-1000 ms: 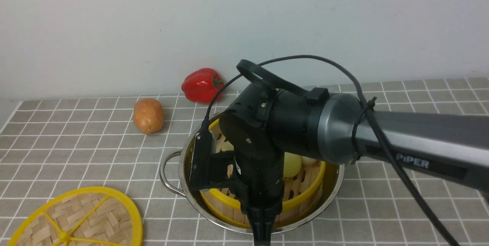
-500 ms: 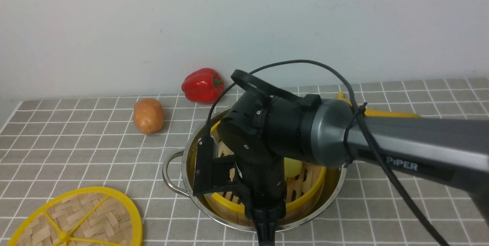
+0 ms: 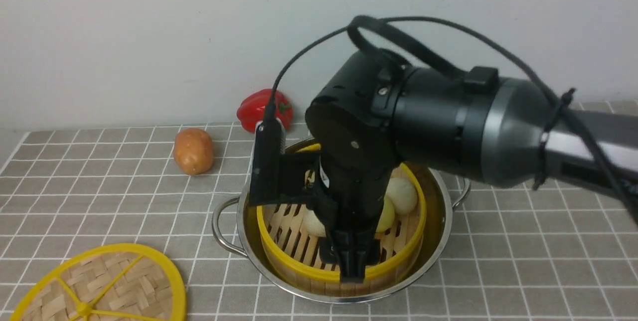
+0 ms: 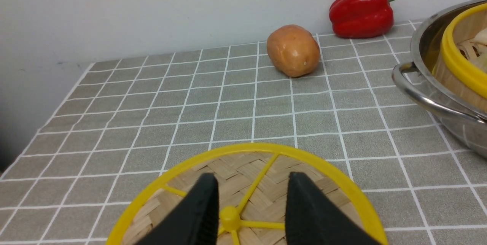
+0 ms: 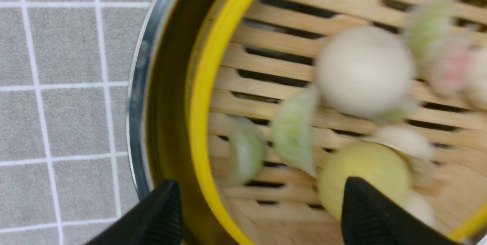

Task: Place the steamer in the pot on the grey tablecloth, and put the lid on the steamer.
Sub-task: 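Grasp the bamboo steamer lid lying on the table by its centre knob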

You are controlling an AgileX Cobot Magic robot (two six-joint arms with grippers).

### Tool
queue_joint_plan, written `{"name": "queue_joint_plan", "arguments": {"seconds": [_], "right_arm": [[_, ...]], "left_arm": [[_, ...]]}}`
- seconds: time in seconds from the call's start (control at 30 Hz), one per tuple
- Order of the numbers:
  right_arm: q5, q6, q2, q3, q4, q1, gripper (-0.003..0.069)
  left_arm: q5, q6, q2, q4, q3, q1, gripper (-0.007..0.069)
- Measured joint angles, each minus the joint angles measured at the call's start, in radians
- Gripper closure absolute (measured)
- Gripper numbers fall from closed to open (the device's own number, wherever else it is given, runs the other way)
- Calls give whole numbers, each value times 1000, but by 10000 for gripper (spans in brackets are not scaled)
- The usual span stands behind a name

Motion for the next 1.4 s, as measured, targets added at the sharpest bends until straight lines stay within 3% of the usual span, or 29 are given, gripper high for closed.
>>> {"name": "queue_joint_plan", "arguments": {"seconds": [0.17,0.23,0.27,0.33,0.53,0.67,0.97,1.07,1.23,1.4], "right_arm": [[2,140,-135,0,-24,0,314],[3,254,-234,0,-32,0,503],[3,263,-241,0,-33,0,519],[4,387,-340,0,-48,0,657],[-109,570,-475,0,-59,0,673],[-176,630,-517,0,-43,0,671],[-187,641,-544,36,-116,-19,664],[-280,640,-625,178,-97,-115,658],[-492,641,-866,556,38,-437,650],[-704,647,-1110,933,70,-749,642]], "left_arm": [[0,0,0,0,0,0,382],[0,0,0,0,0,0,382],[0,0,0,0,0,0,382],[0,0,0,0,0,0,382],[0,0,0,0,0,0,382],[0,0,0,0,0,0,382],[0,0,0,0,0,0,382],[0,0,0,0,0,0,382],[0,0,0,0,0,0,382],[0,0,0,0,0,0,382]]}}
